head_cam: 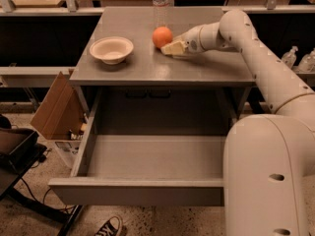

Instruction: Place orange into top drawer

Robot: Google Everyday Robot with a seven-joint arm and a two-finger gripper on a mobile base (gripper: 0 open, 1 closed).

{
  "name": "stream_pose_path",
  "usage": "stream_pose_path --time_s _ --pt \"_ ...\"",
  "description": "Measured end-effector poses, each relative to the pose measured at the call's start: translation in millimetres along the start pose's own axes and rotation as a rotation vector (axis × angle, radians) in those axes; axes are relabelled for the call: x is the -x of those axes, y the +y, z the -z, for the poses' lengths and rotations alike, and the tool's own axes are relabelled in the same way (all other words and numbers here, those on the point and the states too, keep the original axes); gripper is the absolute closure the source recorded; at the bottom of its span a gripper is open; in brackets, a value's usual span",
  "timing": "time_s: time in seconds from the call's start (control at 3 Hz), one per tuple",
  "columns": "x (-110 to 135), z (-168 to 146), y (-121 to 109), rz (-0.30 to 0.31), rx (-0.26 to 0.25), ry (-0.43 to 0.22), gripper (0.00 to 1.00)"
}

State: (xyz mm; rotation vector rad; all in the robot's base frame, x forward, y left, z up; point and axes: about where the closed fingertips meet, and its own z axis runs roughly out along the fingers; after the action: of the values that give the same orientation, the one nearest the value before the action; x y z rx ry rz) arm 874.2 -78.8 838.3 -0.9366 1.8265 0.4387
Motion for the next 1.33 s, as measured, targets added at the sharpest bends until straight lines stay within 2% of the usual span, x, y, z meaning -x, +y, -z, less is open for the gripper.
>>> stream_pose_path --time_s 0.33,1.33 --pt "0 0 0 -0.002 -0.002 0.002 0.77" --pt "-3 -10 6 -0.004 0.013 0.006 0.08"
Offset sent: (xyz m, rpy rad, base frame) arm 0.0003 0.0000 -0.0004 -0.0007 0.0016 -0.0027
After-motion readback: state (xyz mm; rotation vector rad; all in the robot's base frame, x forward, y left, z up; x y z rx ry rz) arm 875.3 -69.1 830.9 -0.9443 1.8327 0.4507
